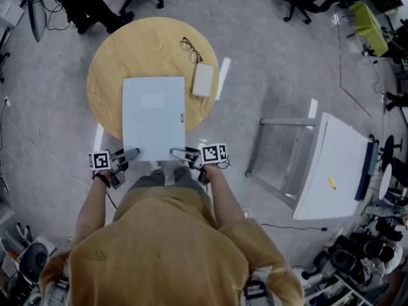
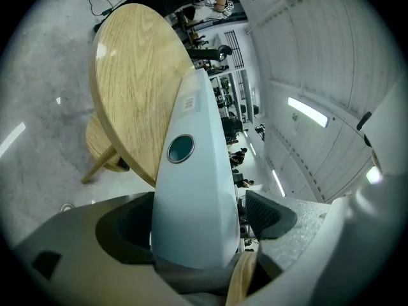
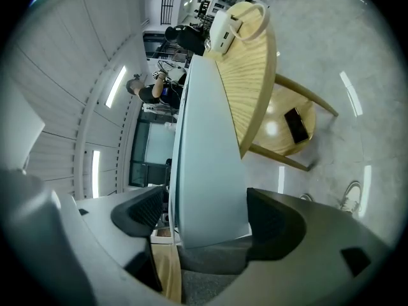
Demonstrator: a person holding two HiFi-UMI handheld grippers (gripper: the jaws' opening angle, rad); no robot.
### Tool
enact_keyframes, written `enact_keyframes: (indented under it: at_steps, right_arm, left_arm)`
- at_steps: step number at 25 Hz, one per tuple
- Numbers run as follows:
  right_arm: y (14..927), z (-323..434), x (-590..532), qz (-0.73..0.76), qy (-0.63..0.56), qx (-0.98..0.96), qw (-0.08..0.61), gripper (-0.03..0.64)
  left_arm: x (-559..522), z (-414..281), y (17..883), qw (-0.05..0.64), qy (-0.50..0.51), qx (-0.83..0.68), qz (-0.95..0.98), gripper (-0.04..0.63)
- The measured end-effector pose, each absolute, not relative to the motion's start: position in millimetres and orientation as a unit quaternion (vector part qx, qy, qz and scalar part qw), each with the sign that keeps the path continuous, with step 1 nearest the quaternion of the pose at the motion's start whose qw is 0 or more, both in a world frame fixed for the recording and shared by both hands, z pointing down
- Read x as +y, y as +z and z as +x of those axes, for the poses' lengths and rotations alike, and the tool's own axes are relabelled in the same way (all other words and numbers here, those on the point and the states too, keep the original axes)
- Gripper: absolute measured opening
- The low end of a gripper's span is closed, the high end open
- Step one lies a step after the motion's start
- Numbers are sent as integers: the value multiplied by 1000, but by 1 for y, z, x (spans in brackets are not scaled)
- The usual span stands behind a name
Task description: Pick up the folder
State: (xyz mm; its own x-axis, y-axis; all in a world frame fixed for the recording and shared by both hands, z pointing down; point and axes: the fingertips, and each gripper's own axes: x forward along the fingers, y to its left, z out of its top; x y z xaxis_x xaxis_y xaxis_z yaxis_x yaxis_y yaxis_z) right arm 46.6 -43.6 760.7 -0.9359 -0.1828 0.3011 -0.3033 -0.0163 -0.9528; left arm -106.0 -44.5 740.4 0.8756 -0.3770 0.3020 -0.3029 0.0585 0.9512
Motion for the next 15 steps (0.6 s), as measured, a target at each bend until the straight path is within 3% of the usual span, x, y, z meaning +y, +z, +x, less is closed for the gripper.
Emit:
enact_keyframes:
  at_steps: [5,15]
  right_arm:
    - [764,44,-43,159,702,-692,42,371]
    - [772,35,-45,153,711,-684,55,370]
  left_arm:
    - [-45,-117,759,648,47,-276,708,428]
    - [-43,-106,761,643,76,-258,717,403]
